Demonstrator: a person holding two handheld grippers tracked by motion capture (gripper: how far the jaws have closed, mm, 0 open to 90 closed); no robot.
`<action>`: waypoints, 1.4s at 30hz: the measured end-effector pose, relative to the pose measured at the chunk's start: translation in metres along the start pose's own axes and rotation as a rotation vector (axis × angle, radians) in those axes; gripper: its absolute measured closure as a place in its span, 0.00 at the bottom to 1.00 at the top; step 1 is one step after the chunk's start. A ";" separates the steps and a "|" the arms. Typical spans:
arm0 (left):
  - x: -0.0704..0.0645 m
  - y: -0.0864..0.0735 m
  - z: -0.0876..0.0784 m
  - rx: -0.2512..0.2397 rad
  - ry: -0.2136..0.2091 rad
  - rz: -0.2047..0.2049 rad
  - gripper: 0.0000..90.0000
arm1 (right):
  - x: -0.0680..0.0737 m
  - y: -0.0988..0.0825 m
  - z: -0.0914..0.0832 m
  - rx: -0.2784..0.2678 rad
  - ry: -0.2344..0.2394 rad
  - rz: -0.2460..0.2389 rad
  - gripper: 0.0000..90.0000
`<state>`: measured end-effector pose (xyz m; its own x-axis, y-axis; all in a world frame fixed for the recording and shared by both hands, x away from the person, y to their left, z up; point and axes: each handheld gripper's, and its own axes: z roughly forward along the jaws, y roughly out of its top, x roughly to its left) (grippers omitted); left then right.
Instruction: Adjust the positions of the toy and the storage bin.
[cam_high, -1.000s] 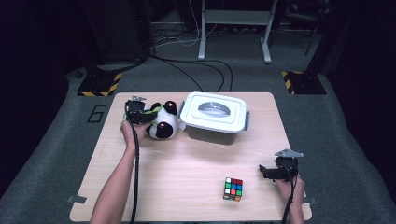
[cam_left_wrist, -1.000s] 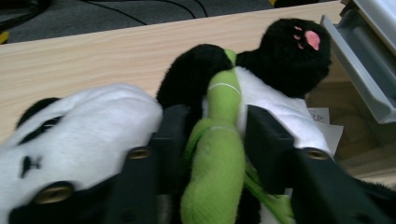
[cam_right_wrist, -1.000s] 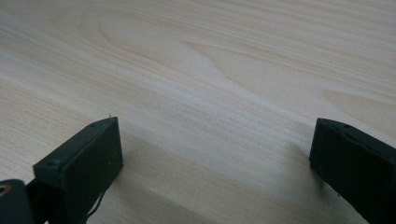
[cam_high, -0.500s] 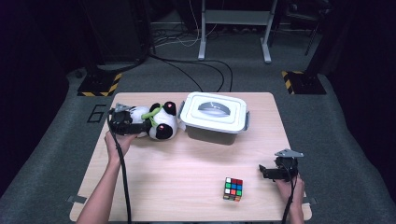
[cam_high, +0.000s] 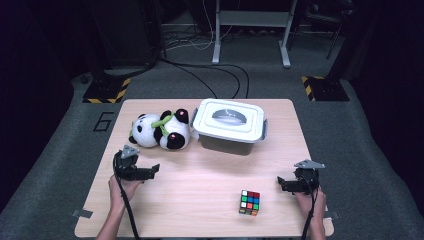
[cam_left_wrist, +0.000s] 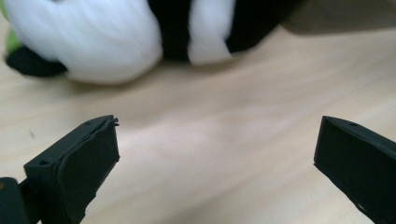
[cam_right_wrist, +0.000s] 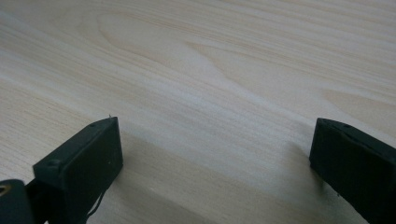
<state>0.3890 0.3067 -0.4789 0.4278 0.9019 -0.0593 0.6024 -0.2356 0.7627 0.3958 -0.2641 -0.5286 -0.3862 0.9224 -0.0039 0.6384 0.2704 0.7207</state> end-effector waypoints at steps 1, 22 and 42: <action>-0.003 -0.006 -0.001 0.012 -0.009 0.007 0.00 | 0.000 0.000 0.000 0.000 0.000 -0.001 0.02; -0.032 -0.061 0.012 0.070 0.035 0.048 0.00 | 0.000 0.000 0.000 0.001 0.003 0.000 0.02; -0.033 -0.060 0.013 0.065 0.035 0.053 0.00 | 0.035 0.007 -0.038 -0.048 0.200 -0.106 0.01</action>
<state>0.3476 0.2863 -0.5315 0.4373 0.8993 0.0035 0.6227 -0.3055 0.7204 0.3613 -0.2403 -0.4972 -0.5769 0.8151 0.0532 0.5569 0.3449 0.7556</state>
